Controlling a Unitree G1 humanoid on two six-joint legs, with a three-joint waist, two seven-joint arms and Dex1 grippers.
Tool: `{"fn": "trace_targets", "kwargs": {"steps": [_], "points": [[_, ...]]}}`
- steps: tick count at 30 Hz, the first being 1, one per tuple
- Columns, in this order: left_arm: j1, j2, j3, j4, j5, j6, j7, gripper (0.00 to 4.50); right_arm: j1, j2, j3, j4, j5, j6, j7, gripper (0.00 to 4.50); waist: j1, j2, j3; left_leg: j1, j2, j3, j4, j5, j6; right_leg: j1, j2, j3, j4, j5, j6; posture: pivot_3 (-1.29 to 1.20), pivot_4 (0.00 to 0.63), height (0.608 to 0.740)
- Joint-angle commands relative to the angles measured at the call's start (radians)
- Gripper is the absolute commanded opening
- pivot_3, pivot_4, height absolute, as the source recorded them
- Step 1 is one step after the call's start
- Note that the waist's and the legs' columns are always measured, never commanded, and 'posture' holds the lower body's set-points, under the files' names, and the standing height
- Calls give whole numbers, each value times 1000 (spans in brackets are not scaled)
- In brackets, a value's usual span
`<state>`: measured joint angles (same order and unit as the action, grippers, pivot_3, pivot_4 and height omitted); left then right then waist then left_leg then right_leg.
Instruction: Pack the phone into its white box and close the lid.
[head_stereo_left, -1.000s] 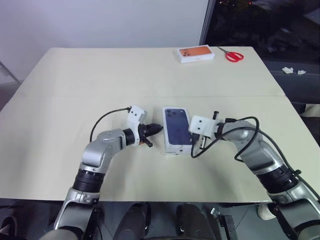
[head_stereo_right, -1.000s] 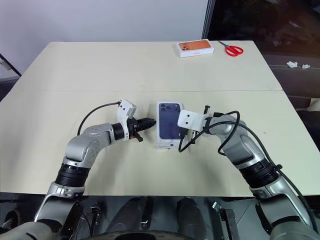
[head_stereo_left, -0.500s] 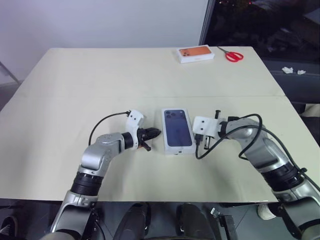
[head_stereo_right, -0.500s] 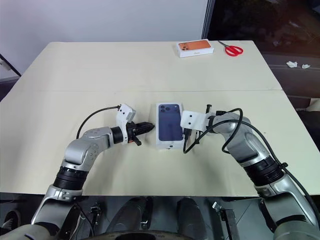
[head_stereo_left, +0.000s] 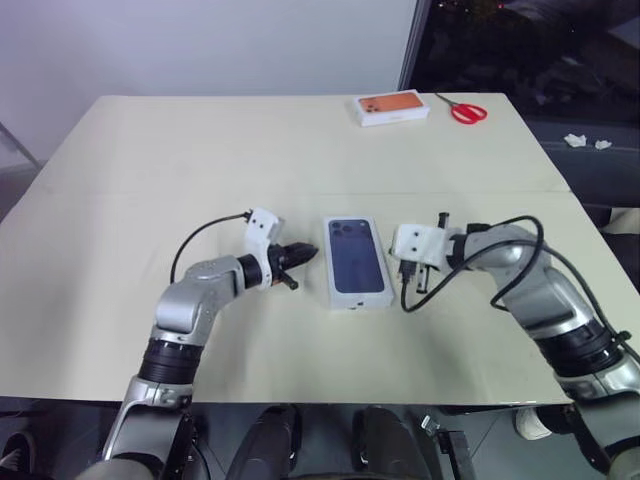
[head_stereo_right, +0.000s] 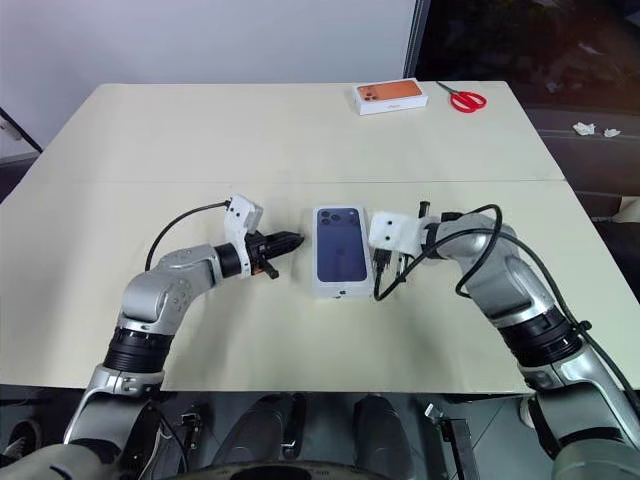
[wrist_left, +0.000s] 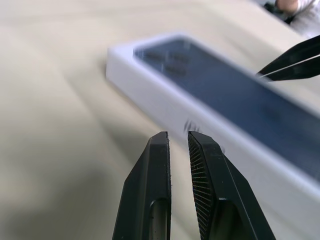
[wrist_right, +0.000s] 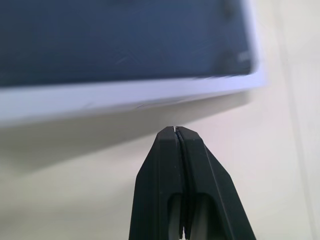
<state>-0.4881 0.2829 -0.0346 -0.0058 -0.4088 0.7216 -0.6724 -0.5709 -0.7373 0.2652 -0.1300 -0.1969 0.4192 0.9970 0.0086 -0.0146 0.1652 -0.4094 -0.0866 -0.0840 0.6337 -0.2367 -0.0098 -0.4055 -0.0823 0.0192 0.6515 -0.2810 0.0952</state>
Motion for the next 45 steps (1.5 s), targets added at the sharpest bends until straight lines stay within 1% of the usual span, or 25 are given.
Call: {"fn": "trace_targets", "kwargs": {"steps": [1,4,6,8,10,12,15,17,20,22,25,29,32,34,36,38,39,43,45], "points": [[-47,-30,31,-58,-66,32,8,692,-28,53,-64,-51,111,74,14,39,0,0,0,0,0,0,0,0,0,0,0,0,0,0,0,0,150,740],[-40,-56,-18,-60,-57,42,9,692,18,62,-60,-113,179,123,54,39,3,0,0,0,0,0,0,0,0,0,0,0,0,0,0,0,150,740],[-17,-69,-39,-48,-45,34,11,692,67,28,-25,-151,182,102,83,39,4,0,0,0,0,0,0,0,0,1,0,0,-1,0,0,0,150,740],[13,-54,-84,-39,-8,14,4,692,114,-8,14,-181,170,90,107,39,3,0,0,0,-1,0,1,0,0,1,-1,0,-1,0,0,0,150,740],[41,-11,-153,-26,58,-19,-9,692,143,-32,53,-170,122,52,89,39,0,0,0,0,-1,0,2,-1,1,1,-1,0,0,0,0,0,150,740],[58,18,-198,-14,102,-53,-19,692,155,-44,77,-151,86,19,68,39,-1,0,-2,2,0,0,1,-2,3,2,0,1,0,0,0,0,150,740],[62,22,-185,17,105,-65,-9,692,157,-33,105,-128,50,-4,42,39,0,0,-2,10,0,0,-2,-3,5,12,0,1,-3,0,0,0,150,740],[55,16,-168,33,101,-74,-4,692,136,-3,94,-112,54,6,18,39,-1,-2,-4,17,0,0,-3,-4,6,19,0,0,-5,-1,0,0,150,740],[27,-2,-141,45,84,-79,5,692,76,39,59,-76,82,24,-7,39,-2,-2,-4,17,1,0,-3,-4,6,19,0,0,-5,-1,0,0,150,740],[6,-16,-128,58,84,-93,9,692,39,63,45,-41,84,21,-30,39,0,-2,-4,17,1,0,-3,-4,6,18,0,0,-4,-1,0,0,150,740],[-57,-40,-128,116,116,-140,36,692,-64,115,30,78,51,10,-119,39,0,-2,-4,16,0,0,-3,-4,6,16,0,0,-4,-1,0,0,150,740],[-131,-71,-118,228,145,-184,65,692,-162,147,54,249,-22,-21,-219,39,2,-2,-4,9,0,0,-2,0,0,9,0,0,-2,0,0,0,150,740],[-172,-75,-149,345,200,-240,68,692,-199,188,67,336,-28,-47,-242,39,2,-2,-4,2,-1,0,0,0,-1,2,0,0,-1,0,0,0,150,740],[-178,-72,-182,412,236,-285,46,692,-190,208,89,381,-41,-69,-240,39,1,-2,-4,1,-1,1,0,0,-1,1,1,0,0,0,0,0,150,740],[-166,-73,-185,416,241,-296,33,692,-160,218,85,374,-18,-32,-206,39,-2,-1,-4,2,-1,1,0,1,-1,2,1,0,0,0,0,0,150,740],[-150,-66,-193,406,252,-300,24,692,-116,203,103,336,-2,-1,-142,39,-3,-2,-5,2,-1,1,0,0,-1,2,1,0,0,0,0,0,150,740],[-135,-63,-192,398,260,-323,27,692,-91,202,94,310,11,26,-133,39,-4,-1,-7,3,-1,0,0,0,-1,3,1,0,0,0,0,0,150,740],[-108,-64,-138,356,227,-334,28,692,-68,209,21,238,64,85,-128,39,-10,-2,-11,5,-1,0,0,-1,2,5,0,0,0,0,0,0,150,740],[-103,-53,-104,317,190,-302,5,692,-67,212,-35,198,131,144,-104,39,-16,-2,-11,5,0,0,0,-2,4,5,0,0,0,0,0,0,150,740]]}}
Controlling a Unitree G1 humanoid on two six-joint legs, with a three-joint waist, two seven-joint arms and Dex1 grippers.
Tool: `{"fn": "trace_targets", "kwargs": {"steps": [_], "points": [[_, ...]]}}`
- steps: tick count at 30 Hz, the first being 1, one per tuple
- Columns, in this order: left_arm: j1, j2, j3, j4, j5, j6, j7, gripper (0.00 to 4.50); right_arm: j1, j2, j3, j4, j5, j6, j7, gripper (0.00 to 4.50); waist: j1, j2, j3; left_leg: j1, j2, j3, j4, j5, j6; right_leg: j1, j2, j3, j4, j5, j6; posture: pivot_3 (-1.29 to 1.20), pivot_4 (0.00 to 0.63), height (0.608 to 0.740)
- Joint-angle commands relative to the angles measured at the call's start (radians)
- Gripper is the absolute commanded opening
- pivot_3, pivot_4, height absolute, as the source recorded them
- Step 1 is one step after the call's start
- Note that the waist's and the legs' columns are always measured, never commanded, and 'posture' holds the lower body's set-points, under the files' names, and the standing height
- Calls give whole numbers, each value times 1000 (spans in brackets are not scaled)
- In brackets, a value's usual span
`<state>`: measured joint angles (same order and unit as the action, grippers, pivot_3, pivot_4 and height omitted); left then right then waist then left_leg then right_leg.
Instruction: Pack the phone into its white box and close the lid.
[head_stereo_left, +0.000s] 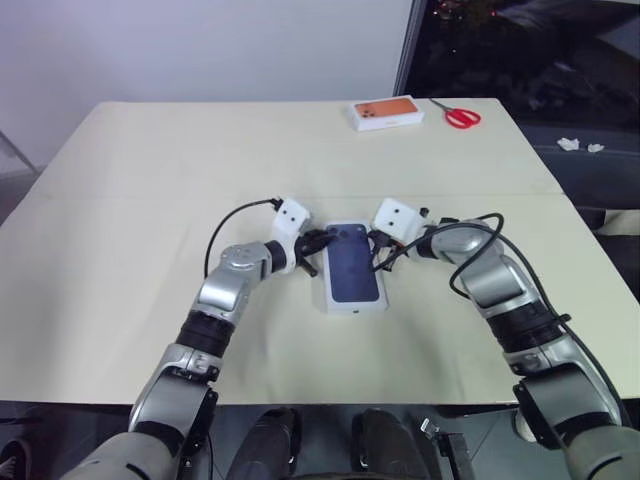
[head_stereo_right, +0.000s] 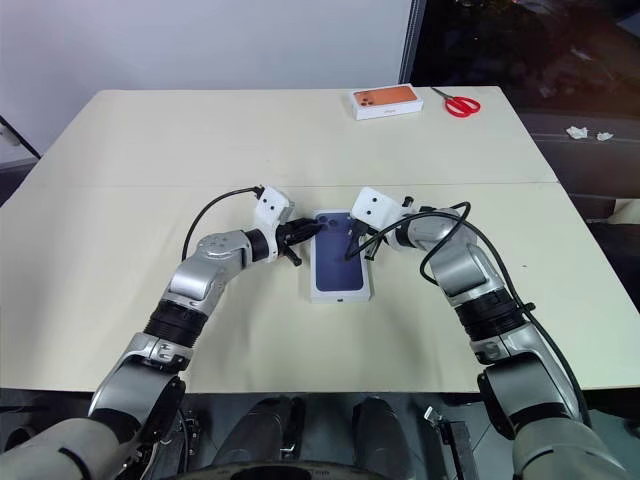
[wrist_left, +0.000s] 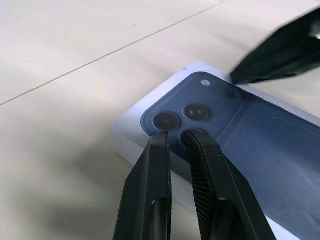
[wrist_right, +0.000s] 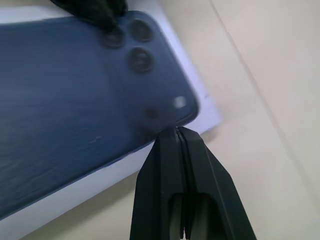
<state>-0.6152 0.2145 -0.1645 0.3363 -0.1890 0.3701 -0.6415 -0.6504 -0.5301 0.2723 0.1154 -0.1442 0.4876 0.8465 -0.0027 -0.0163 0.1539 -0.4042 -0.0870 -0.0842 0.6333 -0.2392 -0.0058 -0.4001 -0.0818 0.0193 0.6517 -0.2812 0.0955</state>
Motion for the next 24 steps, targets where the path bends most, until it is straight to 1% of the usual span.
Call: {"fn": "trace_targets", "kwargs": {"steps": [1,2,4,5,7,8,11,12,15,19,21,24], "points": [[25,24,36,-39,-36,51,-33,692,14,3,-61,-68,104,96,57,39,-7,0,0,0,0,0,0,0,0,0,0,0,0,0,0,0,150,740],[25,35,57,-54,-53,65,-41,692,19,4,-87,-99,145,130,71,273,-8,0,0,0,0,0,0,0,0,0,0,0,0,0,0,0,150,740],[30,70,92,-95,-82,88,-63,1194,31,-1,-126,-162,205,174,87,872,-12,0,1,-3,0,0,0,0,0,-3,0,0,0,0,0,0,150,740],[35,88,102,-117,-92,94,-77,1482,37,-8,-137,-187,222,181,90,1330,-15,0,1,-4,0,0,0,0,0,-5,0,0,1,0,0,0,150,740],[51,149,146,-171,-119,100,-105,2468,53,-23,-178,-247,283,224,107,2407,-16,0,2,-5,0,0,-1,0,0,-8,0,1,2,0,0,0,150,740],[59,172,161,-194,-129,100,-117,2907,61,-33,-189,-266,300,235,112,2854,-14,1,2,-5,1,0,-1,0,0,-8,0,2,2,0,0,0,150,740],[88,244,219,-250,-190,145,-169,4425,109,-86,-216,-308,344,230,143,4399,-7,1,3,-5,1,0,-1,0,0,-7,0,2,2,0,0,0,150,740],[101,266,238,-264,-209,149,-188,4491,123,-102,-226,-319,361,229,153,4486,-7,1,3,-5,1,0,-1,0,0,-7,-1,1,1,0,0,0,150,740],[162,333,296,-298,-282,200,-256,4491,160,-145,-244,-358,409,241,180,4486,-9,1,3,-5,0,0,-1,0,1,-6,-2,2,0,0,0,0,150,740],[308,415,330,-382,-295,192,-298,4491,248,-221,-282,-401,470,215,239,4486,-10,1,3,-5,1,0,-1,-1,1,-6,-2,2,0,0,0,0,150,740],[347,435,349,-415,-311,194,-300,4491,273,-247,-305,-405,496,202,250,4486,-8,1,3,-5,1,0,-2,-1,1,-6,-2,2,-1,0,0,0,150,740],[423,478,419,-443,-338,166,-329,4491,346,-305,-344,-411,509,150,288,4486,-7,1,4,-5,1,0,-1,-1,1,-5,-2,2,-1,0,0,0,150,740]]}}
